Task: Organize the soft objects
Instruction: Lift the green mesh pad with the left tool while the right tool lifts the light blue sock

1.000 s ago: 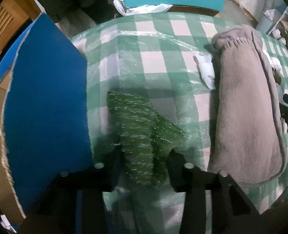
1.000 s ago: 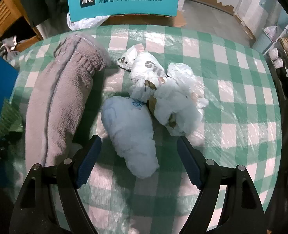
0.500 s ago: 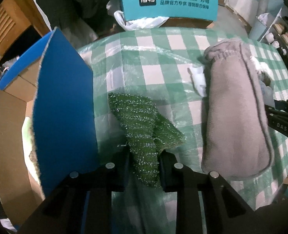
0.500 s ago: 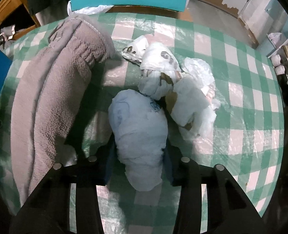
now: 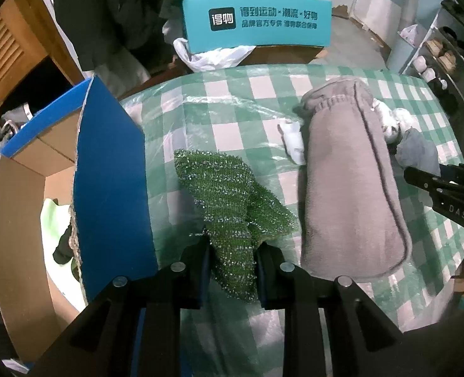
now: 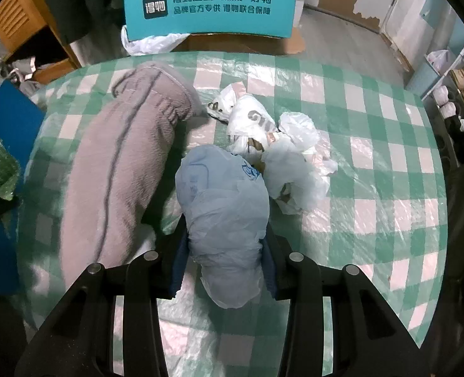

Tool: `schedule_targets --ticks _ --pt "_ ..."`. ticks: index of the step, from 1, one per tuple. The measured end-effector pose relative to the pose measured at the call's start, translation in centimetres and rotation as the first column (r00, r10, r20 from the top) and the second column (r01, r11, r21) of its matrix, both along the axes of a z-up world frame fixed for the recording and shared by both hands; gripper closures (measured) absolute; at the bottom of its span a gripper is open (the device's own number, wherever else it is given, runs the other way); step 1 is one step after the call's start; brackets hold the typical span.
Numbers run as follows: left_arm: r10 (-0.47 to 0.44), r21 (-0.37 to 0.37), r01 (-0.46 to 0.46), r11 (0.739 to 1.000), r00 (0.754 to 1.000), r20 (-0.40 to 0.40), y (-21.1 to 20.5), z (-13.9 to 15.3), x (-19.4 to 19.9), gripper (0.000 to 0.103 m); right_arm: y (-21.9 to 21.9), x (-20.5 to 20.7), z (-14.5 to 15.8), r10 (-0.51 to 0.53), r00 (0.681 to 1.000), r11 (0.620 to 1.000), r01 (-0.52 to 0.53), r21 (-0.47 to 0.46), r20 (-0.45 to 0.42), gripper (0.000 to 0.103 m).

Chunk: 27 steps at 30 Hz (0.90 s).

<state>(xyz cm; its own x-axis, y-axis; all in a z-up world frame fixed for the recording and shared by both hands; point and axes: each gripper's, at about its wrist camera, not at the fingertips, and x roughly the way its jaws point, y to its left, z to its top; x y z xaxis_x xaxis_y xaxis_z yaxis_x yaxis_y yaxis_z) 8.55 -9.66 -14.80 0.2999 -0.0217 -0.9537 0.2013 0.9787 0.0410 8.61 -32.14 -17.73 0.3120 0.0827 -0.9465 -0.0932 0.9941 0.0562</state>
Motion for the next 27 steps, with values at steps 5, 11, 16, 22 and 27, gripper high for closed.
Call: schedule_targets --ticks 5,11,16,22,27 --pt "-0.009 -0.011 0.010 1.000 1.000 0.019 -0.2 0.8 -0.3 0.080 -0.4 -0.9 1.5 -0.005 1.000 1.000 0.005 0.019 0.022 0.064" --pt "-0.022 -0.028 0.023 0.999 0.999 0.041 -0.7 1.9 -0.6 0.080 -0.1 -1.8 3.7 0.001 0.998 0.999 -0.003 0.037 0.058 0.064" --pt "-0.037 -0.038 0.040 0.998 0.997 0.064 -1.0 3.0 -0.9 0.080 0.2 -2.7 5.3 0.009 0.996 0.999 -0.013 0.045 0.084 0.064" --pt "-0.054 -0.043 0.058 0.997 0.994 0.094 -1.1 4.4 -1.6 0.080 0.8 -3.5 7.4 0.022 0.993 0.998 -0.028 0.048 0.120 0.064" --pt "-0.059 -0.048 0.065 0.997 0.991 0.116 -1.1 5.5 -2.0 0.080 1.4 -4.2 9.0 0.041 0.987 0.997 -0.050 0.052 0.153 0.064"
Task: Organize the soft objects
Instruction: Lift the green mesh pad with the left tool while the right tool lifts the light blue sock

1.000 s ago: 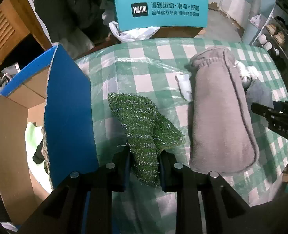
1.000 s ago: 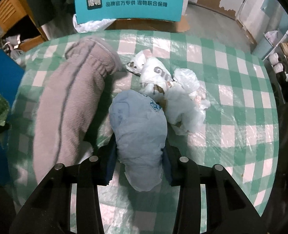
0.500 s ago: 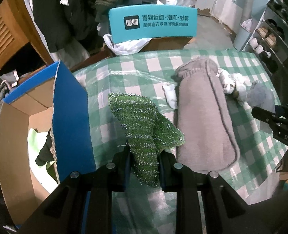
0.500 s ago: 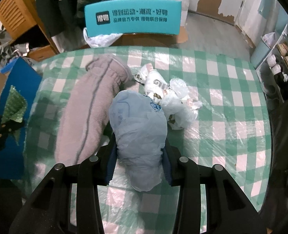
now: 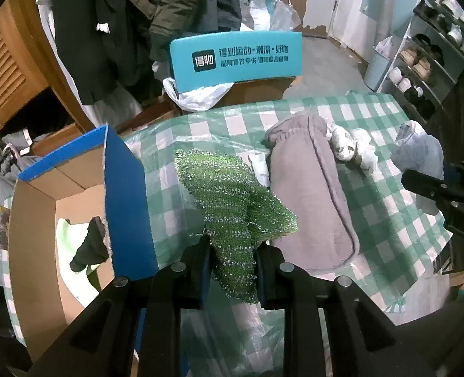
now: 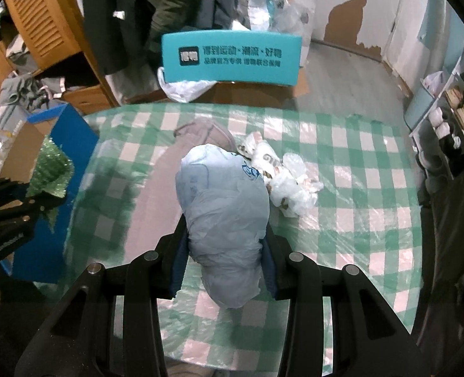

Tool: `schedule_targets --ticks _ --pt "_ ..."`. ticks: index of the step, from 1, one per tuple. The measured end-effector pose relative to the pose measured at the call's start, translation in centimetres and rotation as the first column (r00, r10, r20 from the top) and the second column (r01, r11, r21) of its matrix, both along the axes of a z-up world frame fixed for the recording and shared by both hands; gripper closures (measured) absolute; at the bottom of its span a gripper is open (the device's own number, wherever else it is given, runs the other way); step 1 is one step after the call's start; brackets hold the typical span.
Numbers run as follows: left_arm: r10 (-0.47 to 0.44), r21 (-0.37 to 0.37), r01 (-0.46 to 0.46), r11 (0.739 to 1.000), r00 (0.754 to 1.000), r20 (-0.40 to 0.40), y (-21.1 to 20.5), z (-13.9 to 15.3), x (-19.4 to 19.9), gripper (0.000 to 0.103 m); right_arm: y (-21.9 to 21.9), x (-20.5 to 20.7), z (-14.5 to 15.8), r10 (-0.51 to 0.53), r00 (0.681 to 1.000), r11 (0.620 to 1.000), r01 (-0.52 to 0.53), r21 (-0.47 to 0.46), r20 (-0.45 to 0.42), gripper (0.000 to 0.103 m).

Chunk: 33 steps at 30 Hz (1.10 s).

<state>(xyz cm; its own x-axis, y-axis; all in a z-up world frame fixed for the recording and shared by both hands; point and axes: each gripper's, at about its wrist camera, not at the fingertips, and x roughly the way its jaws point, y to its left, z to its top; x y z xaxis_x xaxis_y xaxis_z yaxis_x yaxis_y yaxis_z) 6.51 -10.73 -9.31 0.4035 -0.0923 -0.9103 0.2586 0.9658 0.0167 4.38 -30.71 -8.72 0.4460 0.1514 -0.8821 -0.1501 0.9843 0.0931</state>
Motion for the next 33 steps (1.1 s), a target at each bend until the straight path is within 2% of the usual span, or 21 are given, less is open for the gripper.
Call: schedule_targets --ticks 15,33 --pt "0.007 -0.019 -0.006 1.000 0.999 0.049 0.9 2.4 -1.1 0.080 2.1 -1.0 2.8 0.041 0.998 0.999 -0.042 0.010 0.052 0.064" --pt "0.062 -0.040 -0.059 0.997 0.995 0.079 4.6 4.0 -2.0 0.080 6.8 -0.4 4.5 0.115 0.990 0.993 -0.117 0.022 0.079 0.064"
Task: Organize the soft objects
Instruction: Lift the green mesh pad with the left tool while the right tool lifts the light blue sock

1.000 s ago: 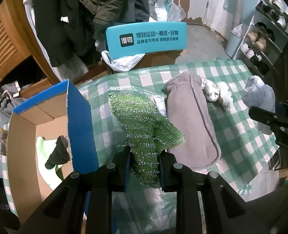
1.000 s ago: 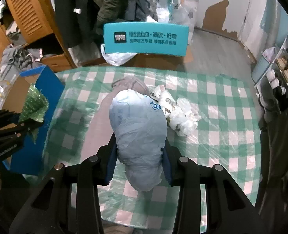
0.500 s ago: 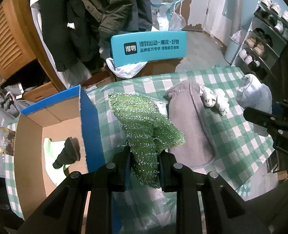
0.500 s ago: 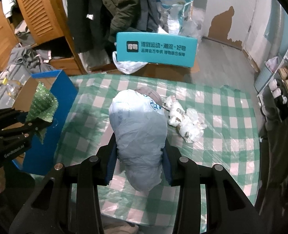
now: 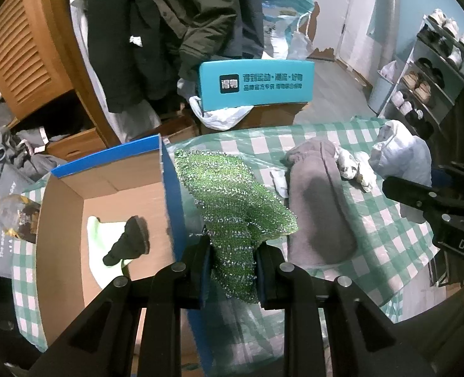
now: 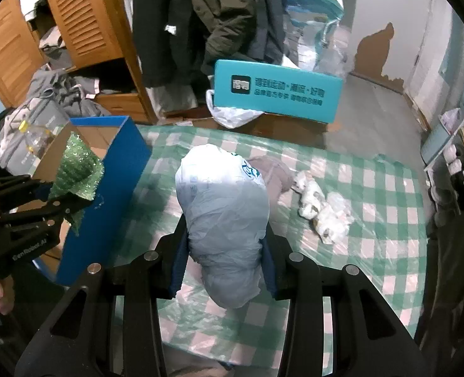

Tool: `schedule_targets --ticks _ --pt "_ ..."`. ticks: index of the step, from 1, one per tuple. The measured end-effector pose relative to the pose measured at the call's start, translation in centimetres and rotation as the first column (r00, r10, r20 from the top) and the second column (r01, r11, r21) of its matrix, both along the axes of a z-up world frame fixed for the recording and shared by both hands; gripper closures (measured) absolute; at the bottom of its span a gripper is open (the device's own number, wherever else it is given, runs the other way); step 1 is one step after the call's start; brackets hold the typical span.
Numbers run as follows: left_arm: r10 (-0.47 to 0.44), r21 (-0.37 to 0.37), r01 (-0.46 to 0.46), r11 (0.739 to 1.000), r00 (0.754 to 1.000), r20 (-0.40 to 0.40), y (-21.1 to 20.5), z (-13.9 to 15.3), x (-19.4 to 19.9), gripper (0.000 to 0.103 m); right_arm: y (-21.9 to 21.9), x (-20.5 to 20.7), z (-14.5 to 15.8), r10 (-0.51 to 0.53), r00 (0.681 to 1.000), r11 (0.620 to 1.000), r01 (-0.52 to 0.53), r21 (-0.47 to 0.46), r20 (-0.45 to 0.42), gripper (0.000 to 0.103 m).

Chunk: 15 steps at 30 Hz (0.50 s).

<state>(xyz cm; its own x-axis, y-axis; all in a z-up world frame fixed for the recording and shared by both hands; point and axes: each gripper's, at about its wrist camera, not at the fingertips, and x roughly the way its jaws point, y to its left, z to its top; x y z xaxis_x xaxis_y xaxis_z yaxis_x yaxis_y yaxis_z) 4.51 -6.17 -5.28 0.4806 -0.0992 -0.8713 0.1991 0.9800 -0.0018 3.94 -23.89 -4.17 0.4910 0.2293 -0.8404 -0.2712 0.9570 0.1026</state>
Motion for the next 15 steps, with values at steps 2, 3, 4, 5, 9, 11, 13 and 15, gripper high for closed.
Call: schedule_targets --ticks 2,3,4,5,9,11,13,15 --pt "0.008 -0.001 -0.008 1.000 1.000 0.004 0.6 0.1 -0.1 0.080 0.6 0.1 0.1 0.008 1.000 1.000 -0.008 0.001 0.001 0.064" --pt "0.012 -0.003 -0.012 1.000 1.000 0.006 0.9 0.2 -0.2 0.080 0.9 0.1 0.2 0.013 1.000 1.000 -0.013 0.002 0.002 0.064" --pt "0.017 -0.005 -0.017 1.000 1.000 0.007 1.2 0.3 -0.2 0.080 1.2 0.1 0.3 0.017 1.000 1.000 -0.017 0.003 0.003 0.064" --pt "0.022 -0.007 -0.022 1.000 1.000 0.008 1.6 0.3 -0.3 0.080 1.5 0.2 0.3 0.022 1.000 1.000 -0.022 0.005 0.003 0.064" --pt "0.042 -0.013 -0.042 0.999 0.999 0.012 2.9 0.5 -0.5 0.080 2.9 0.4 0.6 0.040 0.999 0.999 -0.040 0.007 0.007 0.064" --pt "0.053 -0.016 -0.053 0.998 0.998 0.014 3.6 0.5 -0.6 0.080 3.6 0.5 0.7 0.052 0.999 0.999 -0.052 0.010 0.008 0.064" --pt "0.064 -0.017 -0.064 0.998 0.998 0.015 4.4 0.5 -0.7 0.080 4.3 0.6 0.7 0.063 0.998 0.998 -0.063 0.010 0.008 0.064" --pt "0.076 -0.018 -0.076 0.997 0.997 0.016 5.1 0.5 -0.8 0.080 5.2 0.7 0.8 0.075 0.997 0.997 -0.075 0.014 0.009 0.064"
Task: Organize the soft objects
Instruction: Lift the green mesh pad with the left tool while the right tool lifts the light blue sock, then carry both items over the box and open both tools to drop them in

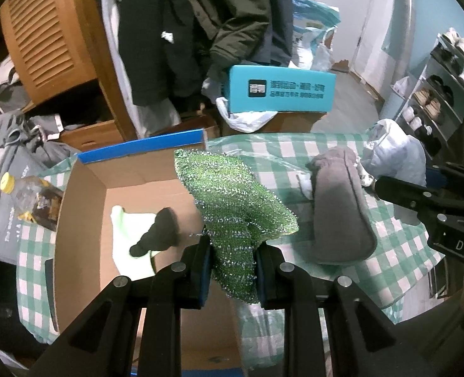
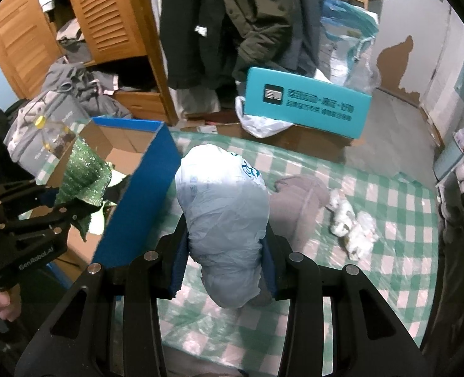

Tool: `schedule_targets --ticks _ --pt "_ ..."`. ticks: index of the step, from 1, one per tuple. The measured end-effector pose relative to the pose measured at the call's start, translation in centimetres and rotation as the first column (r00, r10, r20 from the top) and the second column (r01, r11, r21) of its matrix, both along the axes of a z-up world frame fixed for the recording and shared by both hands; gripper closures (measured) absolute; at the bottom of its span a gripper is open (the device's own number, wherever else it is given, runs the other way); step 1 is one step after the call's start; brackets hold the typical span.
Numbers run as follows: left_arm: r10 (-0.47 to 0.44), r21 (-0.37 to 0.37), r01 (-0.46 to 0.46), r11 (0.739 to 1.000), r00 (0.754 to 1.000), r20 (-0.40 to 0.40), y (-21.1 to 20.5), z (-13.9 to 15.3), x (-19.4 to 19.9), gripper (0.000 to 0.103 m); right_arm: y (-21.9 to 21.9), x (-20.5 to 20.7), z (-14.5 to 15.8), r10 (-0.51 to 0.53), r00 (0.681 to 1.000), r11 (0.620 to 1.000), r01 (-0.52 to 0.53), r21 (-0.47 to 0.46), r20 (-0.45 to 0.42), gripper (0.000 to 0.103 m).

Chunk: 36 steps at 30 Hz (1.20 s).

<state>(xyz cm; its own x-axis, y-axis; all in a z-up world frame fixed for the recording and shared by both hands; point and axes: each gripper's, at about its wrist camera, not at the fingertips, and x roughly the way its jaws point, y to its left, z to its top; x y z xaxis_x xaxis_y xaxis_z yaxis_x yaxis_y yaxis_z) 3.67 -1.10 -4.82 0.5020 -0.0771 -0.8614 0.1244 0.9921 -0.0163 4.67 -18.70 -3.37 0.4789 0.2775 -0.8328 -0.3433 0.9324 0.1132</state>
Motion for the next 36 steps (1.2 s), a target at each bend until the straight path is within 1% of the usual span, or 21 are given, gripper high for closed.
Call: schedule_targets --ticks 19,28,36 --pt "0.107 -0.006 -0.107 0.994 0.994 -0.009 6.4 -0.8 -0.5 0.080 9.0 1.3 -0.4 0.132 0.991 0.991 -0.131 0.016 -0.018 0.064" --pt "0.158 -0.008 -0.158 0.987 0.987 -0.029 9.3 -1.7 -0.7 0.080 12.6 1.8 -1.1 0.181 0.983 0.983 -0.180 0.020 -0.037 0.064" --pt "0.194 -0.007 -0.195 0.981 0.979 -0.059 11.2 -3.1 -0.6 0.080 15.4 2.1 -2.0 0.219 0.974 0.976 -0.219 0.021 -0.061 0.063"
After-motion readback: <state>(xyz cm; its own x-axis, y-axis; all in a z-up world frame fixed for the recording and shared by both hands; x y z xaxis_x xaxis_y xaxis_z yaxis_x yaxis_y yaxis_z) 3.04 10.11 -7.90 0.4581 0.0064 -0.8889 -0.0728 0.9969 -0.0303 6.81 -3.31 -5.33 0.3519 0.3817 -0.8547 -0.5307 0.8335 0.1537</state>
